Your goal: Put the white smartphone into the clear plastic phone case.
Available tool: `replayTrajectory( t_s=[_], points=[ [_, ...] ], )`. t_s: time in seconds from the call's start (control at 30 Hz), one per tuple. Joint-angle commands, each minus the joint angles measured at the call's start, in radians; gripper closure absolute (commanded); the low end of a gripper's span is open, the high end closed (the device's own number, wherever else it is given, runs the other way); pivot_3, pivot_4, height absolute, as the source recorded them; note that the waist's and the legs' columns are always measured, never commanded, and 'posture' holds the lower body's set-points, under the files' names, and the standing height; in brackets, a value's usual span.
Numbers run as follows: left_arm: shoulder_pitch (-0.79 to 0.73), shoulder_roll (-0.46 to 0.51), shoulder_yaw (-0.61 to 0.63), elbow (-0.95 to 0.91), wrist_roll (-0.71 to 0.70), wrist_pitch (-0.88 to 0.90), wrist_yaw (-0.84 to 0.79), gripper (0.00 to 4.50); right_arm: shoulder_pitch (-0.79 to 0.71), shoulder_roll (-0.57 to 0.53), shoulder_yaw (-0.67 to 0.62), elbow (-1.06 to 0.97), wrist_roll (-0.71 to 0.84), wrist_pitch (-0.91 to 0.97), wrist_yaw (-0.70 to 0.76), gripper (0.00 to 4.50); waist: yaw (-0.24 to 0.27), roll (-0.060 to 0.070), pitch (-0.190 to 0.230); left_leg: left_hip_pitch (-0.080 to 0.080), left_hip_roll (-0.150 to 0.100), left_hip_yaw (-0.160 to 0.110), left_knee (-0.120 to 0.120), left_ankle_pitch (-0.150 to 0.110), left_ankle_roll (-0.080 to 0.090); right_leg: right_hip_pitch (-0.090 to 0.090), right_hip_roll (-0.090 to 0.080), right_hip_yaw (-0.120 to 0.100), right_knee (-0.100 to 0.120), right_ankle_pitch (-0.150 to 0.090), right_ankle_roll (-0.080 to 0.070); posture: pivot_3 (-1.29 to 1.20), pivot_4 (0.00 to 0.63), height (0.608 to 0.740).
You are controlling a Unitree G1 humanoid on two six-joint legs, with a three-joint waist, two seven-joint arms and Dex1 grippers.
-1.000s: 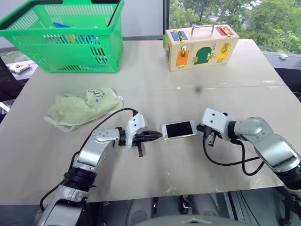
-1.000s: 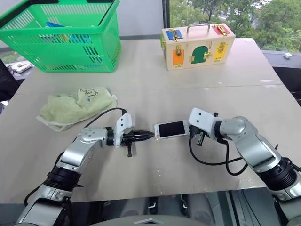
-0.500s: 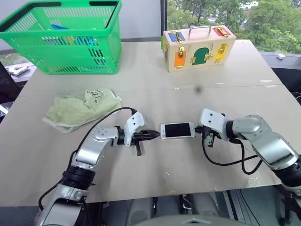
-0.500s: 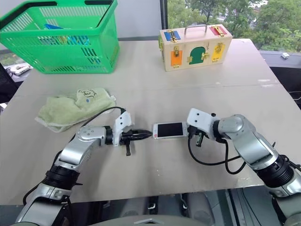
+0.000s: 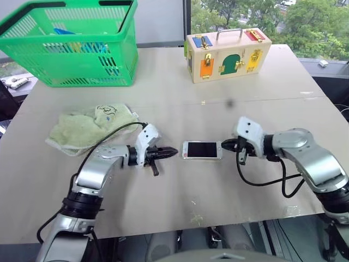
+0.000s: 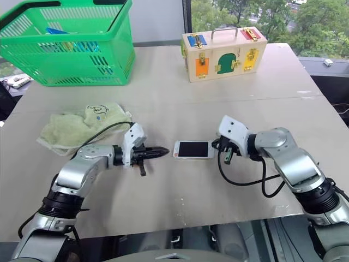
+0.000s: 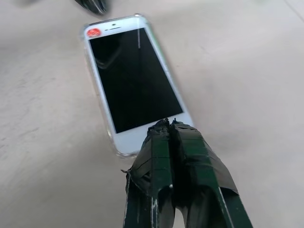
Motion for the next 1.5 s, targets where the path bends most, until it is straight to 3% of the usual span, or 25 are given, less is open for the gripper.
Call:
replayTrajectory(
  t_s=[0.03,0.2,0.4,0.8,0.97,1.07,1.23,1.33,1.5],
  points=[
    [-0.024,0.007,0.046,-0.059,-0.055,0.058,0.015,4.43,-0.022,0.016,-0.051,-0.037,0.036,-0.013,-0.016,4.50,0.000,0.000,0.000,0.000,0.000,0.000,0.000,0.000,0.000,0.000,0.000,0.000,0.000,0.000,0.000,0.00,0.150,0.740],
    [-0.015,0.008,0.014,-0.036,-0.023,0.031,0.017,4.43,-0.098,0.096,0.038,-0.009,0.047,-0.023,-0.014,4.50,-0.003,0.000,0.000,0.001,0.000,0.000,0.000,0.000,0.000,0.000,0.000,0.001,0.000,0.000,0.000,0.00,0.150,0.740],
    [-0.017,0.006,-0.016,-0.017,0.005,0.008,0.021,4.43,-0.184,0.211,0.195,0.200,-0.017,-0.124,0.009,4.50,-0.001,0.000,0.000,0.000,0.000,0.001,-0.001,0.000,0.000,-0.002,0.002,0.001,0.001,0.000,0.000,0.00,0.150,0.740],
    [0.026,0.000,-0.045,0.058,0.061,-0.108,0.011,4.43,-0.237,0.271,0.322,0.440,-0.108,-0.217,0.107,4.50,-0.001,0.000,-0.001,0.001,0.000,0.004,0.000,0.000,0.000,-0.002,0.000,0.003,0.002,0.000,0.000,0.00,0.150,0.740],
    [0.035,-0.026,-0.060,0.098,0.077,-0.163,0.012,4.43,-0.226,0.333,0.231,0.435,-0.070,-0.255,0.071,4.50,0.001,0.001,-0.003,0.004,0.001,0.004,0.000,0.000,0.000,0.000,0.000,0.004,0.002,0.000,0.000,0.00,0.150,0.740],
    [0.026,-0.039,-0.053,0.132,0.071,-0.192,0.003,4.43,-0.194,0.333,0.103,0.322,0.010,-0.201,0.040,4.50,0.011,0.001,-0.003,0.002,0.000,0.003,0.000,0.000,0.000,0.000,-0.002,0.002,0.002,0.001,-0.001,0.00,0.150,0.740],
    [0.022,-0.049,-0.051,0.147,0.065,-0.218,-0.013,4.43,-0.093,0.226,-0.073,0.052,0.127,-0.030,0.009,4.50,0.023,0.001,-0.003,0.001,-0.001,0.004,0.000,0.000,0.000,0.000,-0.004,0.003,0.000,0.001,-0.001,0.00,0.150,0.740],
    [0.025,-0.069,-0.018,0.078,-0.019,-0.202,-0.053,4.43,0.021,0.128,-0.158,-0.092,0.163,0.046,-0.011,4.50,0.027,0.001,-0.003,0.002,0.000,0.003,-0.001,0.000,0.000,0.000,-0.004,0.002,0.000,0.001,-0.001,0.00,0.150,0.740],
    [0.021,-0.073,-0.022,-0.014,-0.109,-0.149,-0.132,4.43,0.140,0.063,-0.203,-0.177,0.186,0.056,-0.049,4.50,0.012,0.001,-0.002,-0.002,0.000,0.003,-0.001,0.000,0.000,-0.004,-0.003,0.003,0.000,0.000,0.000,0.00,0.150,0.740]
  ],
)
